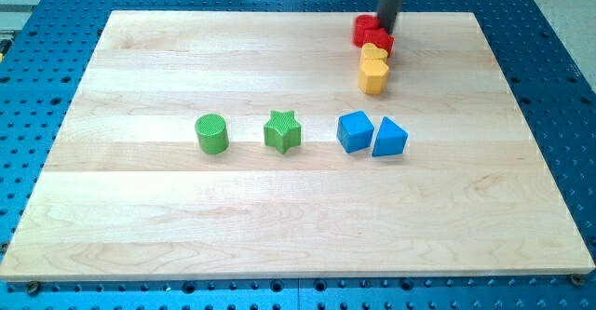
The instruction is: Push the red star to the right side of the heart
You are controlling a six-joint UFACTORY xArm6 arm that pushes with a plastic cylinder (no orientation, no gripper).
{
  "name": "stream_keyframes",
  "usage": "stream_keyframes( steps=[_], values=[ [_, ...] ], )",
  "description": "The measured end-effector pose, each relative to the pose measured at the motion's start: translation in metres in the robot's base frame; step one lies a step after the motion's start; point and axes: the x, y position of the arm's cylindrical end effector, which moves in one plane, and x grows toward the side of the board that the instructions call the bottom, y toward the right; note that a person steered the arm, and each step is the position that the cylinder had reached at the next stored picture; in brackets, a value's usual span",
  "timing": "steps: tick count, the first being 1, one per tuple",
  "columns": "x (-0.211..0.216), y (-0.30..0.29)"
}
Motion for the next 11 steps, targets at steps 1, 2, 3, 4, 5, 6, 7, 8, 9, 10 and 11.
stream_keyframes(
  steps=[1, 2, 3, 4, 5, 6, 7, 8, 9, 10, 11],
  values=[
    [0.022, -0.038],
    [0.023, -0.033],
    [-0.010, -0.016],
    [-0.011, 0.014],
    [0.085, 0.018],
    [0.100, 0.013],
    [0.089, 0.043],
    [0.132, 0.082],
    [0.190, 0.020],
    [0.149, 0.007],
    [0.133, 0.007]
  ],
)
